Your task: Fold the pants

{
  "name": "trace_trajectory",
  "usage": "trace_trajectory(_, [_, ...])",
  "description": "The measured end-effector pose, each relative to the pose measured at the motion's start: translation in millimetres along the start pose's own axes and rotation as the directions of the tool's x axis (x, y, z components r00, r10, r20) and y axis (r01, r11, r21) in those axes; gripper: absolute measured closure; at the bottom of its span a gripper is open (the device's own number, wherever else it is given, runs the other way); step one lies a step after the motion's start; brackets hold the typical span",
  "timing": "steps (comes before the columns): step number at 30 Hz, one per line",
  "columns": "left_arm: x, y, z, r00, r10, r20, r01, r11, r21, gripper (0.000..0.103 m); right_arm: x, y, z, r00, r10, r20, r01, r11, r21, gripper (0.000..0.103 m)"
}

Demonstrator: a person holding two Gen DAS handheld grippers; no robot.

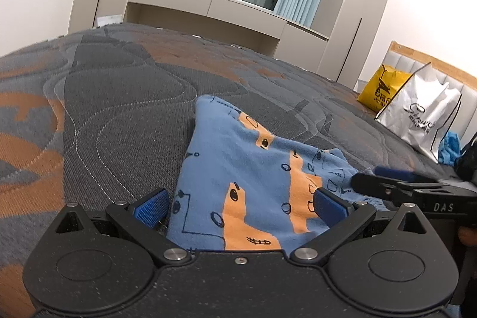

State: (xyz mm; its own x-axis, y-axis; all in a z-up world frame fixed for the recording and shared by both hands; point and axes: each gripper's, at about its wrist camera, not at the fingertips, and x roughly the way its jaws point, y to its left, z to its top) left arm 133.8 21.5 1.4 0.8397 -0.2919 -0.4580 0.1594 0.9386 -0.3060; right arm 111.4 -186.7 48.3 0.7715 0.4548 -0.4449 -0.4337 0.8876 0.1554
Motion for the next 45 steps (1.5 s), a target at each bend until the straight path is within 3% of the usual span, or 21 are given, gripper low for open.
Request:
trace_trajectory(2, [0.3,2.4,-1.0,1.000,0.000,0.010,0.000,1.000,-0.027,0.001,13.2,-8.2,3.8,0.995,0.081,-0.055,-0.077,0.995,0.062,0.000])
trace_trajectory(5, [1.7,3.7,-1.6,1.000,0.003,0.009,-0.002,0.999,-0.047,0.000,28.0,-15.0,2.4,0.987,0.118,-0.110,-0.104,0.986,0.131,0.000])
trace_trajectory(10, [1.7,3.3,-3.0,1.000,-0.007,0.015,0.008,0.999,-0.050,0.000,30.6,-30.1,0.1,0.970,0.236,-0.059,-0.213,0.940,0.266,0.000])
trace_trajectory(13, [-1.2,2.2,-3.6,0.997,-0.074,0.027,0.076,0.996,-0.052,0.000,28.4,-41.3,-3.3,0.961,0.277,-0.019,-0.257,0.913,0.316,0.000])
trace_trajectory(17, [2.9,2.3,-5.0,0.997,-0.076,0.018,0.077,0.995,-0.055,0.000,23.0,-50.7,-6.3,0.949,0.315,0.018,-0.301,0.887,0.350,0.000])
trace_trajectory(21, [7.2,3.5,-6.6,0.999,-0.034,0.008,0.034,0.999,-0.038,0.001,18.8,-53.5,-7.9,0.950,0.312,0.024,-0.301,0.889,0.345,0.000])
trace_trajectory(34, [8.9,-2.7,-11.6,1.000,-0.004,-0.003,0.004,0.999,0.045,0.000,17.0,-56.3,-12.4,0.950,0.309,0.047,-0.305,0.881,0.361,0.003])
trace_trajectory(38, [8.2,0.9,-9.7,1.000,-0.014,-0.005,0.014,1.000,0.014,0.001,14.3,-59.9,-13.9,0.960,0.275,0.046,-0.272,0.885,0.377,0.013])
trace_trajectory(45, [9.0,-6.2,-8.0,1.000,0.016,-0.020,-0.015,0.999,0.039,0.000,11.0,-66.0,-16.5,0.969,0.244,0.044,-0.241,0.885,0.399,0.030])
